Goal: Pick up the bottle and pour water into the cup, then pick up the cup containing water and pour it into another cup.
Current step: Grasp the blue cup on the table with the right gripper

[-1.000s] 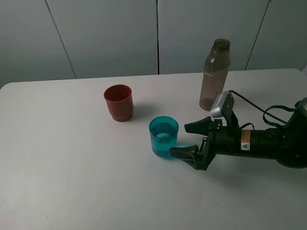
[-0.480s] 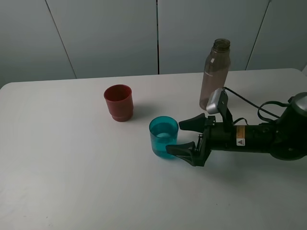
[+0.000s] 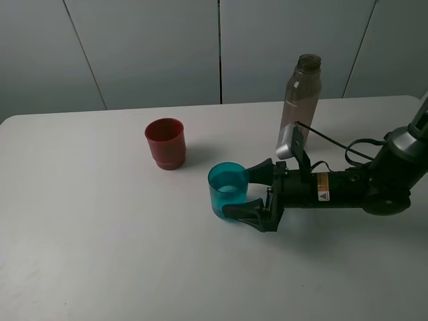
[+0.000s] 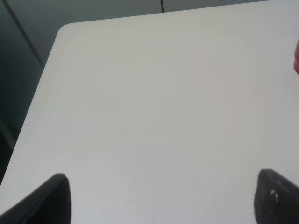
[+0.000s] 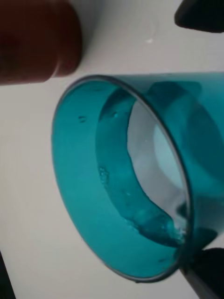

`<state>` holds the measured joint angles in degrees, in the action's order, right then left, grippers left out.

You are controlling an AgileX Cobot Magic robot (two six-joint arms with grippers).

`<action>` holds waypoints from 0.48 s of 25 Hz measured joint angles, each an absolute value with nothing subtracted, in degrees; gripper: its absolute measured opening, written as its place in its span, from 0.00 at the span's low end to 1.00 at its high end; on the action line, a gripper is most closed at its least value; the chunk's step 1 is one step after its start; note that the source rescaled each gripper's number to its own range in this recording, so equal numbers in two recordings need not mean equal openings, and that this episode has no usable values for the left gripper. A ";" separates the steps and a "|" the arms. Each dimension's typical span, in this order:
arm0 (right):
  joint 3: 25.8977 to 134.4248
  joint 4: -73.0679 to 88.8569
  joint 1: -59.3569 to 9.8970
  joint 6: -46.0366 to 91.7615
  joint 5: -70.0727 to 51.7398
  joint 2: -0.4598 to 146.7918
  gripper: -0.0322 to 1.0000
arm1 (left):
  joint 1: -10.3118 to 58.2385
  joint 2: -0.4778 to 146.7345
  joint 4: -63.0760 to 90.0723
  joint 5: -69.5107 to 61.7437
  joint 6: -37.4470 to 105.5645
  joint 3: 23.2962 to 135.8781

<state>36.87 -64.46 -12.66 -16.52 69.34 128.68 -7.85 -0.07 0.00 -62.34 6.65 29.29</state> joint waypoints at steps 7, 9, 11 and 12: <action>39.50 -67.96 -13.38 -18.40 69.45 129.77 1.00 | -7.85 -0.07 0.00 -62.34 6.65 29.29; 40.22 -68.58 -13.80 -18.49 69.45 130.01 1.00 | -7.85 -0.07 0.00 -62.34 6.65 29.29; 41.23 -68.91 -13.95 -18.53 69.55 130.40 1.00 | -7.85 -0.07 0.00 -62.34 6.65 29.29; 41.55 -69.25 -13.95 -18.62 69.55 130.39 1.00 | -7.85 -0.07 0.00 -62.34 6.65 29.29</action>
<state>41.55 -69.25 -13.95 -18.62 69.55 130.39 -7.85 -0.07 0.00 -62.34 6.65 29.29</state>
